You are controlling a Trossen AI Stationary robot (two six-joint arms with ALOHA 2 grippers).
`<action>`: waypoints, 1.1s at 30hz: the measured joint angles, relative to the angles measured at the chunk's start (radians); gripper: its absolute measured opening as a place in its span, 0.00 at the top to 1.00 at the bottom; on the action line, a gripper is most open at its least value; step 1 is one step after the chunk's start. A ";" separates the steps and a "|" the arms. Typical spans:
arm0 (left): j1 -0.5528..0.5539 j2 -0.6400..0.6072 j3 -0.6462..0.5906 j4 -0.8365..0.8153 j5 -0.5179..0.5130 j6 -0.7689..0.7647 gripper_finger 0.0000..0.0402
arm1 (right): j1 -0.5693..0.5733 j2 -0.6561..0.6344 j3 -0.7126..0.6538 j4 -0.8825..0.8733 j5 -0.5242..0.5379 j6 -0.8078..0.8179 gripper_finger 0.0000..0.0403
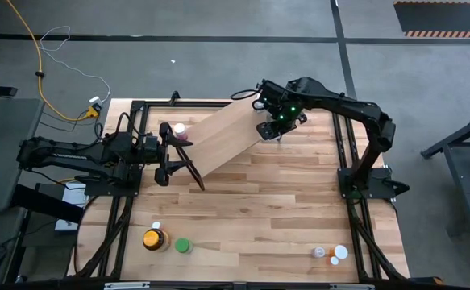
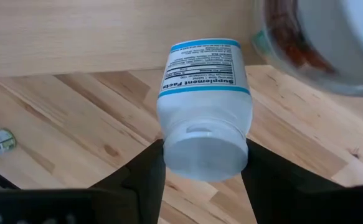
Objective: Pick and place medicine bottles onto shelf by color
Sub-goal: Put the blue bottle on the shelf
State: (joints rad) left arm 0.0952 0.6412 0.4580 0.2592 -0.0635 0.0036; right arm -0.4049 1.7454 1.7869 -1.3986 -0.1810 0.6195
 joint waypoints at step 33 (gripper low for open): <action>0.000 0.013 0.000 0.002 0.091 -0.027 0.35 | 0.531 0.001 0.143 0.041 0.219 -0.288 0.57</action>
State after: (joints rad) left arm 0.0952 0.6547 0.4580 0.2611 0.0276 -0.0235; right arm 0.1259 1.7466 1.9297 -1.3576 0.0381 0.3313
